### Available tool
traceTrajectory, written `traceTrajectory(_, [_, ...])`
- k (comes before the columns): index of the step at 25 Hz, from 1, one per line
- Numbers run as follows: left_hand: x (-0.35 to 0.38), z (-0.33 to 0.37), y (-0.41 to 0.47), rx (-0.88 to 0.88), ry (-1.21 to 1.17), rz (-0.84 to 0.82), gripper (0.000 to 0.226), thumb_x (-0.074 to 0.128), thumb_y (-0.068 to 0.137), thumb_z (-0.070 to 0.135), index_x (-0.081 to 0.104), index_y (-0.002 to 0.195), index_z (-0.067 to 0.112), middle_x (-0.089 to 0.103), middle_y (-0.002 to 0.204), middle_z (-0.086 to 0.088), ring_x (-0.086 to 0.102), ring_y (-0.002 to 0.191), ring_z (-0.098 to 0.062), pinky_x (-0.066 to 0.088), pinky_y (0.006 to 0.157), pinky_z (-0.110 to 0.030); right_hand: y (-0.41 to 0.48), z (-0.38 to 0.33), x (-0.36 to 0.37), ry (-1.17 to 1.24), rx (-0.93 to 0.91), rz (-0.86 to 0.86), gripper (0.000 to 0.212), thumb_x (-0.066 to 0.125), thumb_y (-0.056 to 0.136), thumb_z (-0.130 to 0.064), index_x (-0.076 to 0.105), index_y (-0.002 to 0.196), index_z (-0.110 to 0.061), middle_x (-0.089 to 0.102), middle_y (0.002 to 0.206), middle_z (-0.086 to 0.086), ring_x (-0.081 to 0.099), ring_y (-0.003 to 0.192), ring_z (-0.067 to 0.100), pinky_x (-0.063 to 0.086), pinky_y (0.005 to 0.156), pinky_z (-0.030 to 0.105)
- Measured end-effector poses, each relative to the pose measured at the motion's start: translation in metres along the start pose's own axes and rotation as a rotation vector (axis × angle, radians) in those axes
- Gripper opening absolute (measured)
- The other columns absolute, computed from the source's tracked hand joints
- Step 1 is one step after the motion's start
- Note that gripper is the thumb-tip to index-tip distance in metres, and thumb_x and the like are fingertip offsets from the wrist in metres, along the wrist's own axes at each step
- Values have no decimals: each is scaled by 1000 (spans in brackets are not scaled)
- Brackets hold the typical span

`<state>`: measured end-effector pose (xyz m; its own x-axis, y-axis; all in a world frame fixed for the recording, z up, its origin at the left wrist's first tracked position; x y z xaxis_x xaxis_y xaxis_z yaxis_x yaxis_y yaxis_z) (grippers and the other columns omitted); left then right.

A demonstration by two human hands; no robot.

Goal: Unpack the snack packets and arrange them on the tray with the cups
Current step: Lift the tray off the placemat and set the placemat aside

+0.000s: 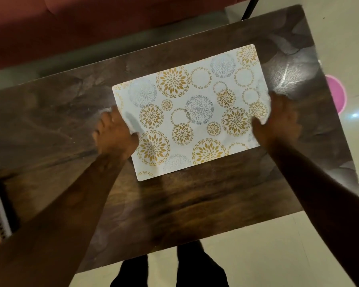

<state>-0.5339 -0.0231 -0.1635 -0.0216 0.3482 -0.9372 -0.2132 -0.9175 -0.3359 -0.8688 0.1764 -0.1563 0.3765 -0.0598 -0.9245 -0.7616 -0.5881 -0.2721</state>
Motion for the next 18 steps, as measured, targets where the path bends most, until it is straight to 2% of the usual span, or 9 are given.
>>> traceTrajectory(1, [-2, 4, -3, 120, 50, -5, 106, 77, 71, 57, 18, 152, 21, 30, 155, -19, 34, 141, -43, 35, 106, -61, 1, -11, 2, -16, -96, -66, 87, 69, 93, -50, 22, 165, -34, 23, 176, 6, 25, 162, 38, 34, 117, 69])
traceTrajectory(3, [1, 10, -5, 257, 120, -139, 117, 72, 65, 73, 7, 155, 35, 10, 165, -11, 15, 150, -41, 25, 112, -64, 5, -27, 9, -55, -161, -214, 97, 65, 93, -64, 11, 169, -36, 7, 180, 1, 7, 168, 35, 27, 121, 72])
traceTrajectory(5, [12, 15, -7, 277, 152, -257, 123, 71, 62, 79, 1, 156, 39, -4, 168, -8, 2, 153, -40, 19, 115, -65, 7, -32, 19, -103, -140, -336, 108, 64, 89, -75, 3, 170, -39, -6, 181, -4, -6, 168, 34, 21, 122, 76])
traceTrajectory(7, [23, 17, -11, 285, 148, -292, 124, 72, 64, 76, -2, 156, 38, -11, 168, -7, -4, 153, -39, 19, 118, -63, 9, -27, 27, -164, -131, -409, 115, 63, 83, -81, 0, 170, -41, -13, 180, -7, -11, 168, 35, 18, 122, 79])
traceTrajectory(14, [32, 23, -16, 286, 72, -291, 122, 75, 66, 70, -1, 156, 40, -14, 168, -4, -8, 154, -37, 21, 116, -63, 9, -15, 26, -183, -120, -374, 118, 70, 80, -79, 4, 170, -40, -9, 180, -6, -8, 168, 37, 20, 120, 80])
traceTrajectory(18, [20, 19, -16, 296, 47, -277, 121, 73, 66, 73, 2, 157, 36, -7, 168, -5, -2, 154, -36, 17, 119, -59, 0, -31, 22, -201, -135, -350, 116, 71, 83, -75, 2, 170, -39, -9, 181, -4, -6, 168, 35, 18, 123, 77])
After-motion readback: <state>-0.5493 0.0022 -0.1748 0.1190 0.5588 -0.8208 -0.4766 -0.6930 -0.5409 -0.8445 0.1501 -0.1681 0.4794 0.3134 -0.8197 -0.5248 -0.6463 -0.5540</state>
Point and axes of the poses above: each hand's wrist, its own y-axis towards the middle knuckle, its own x-axis out of the palm, z = x × y, the point moved 1 cm from there along y, towards the middle knuckle
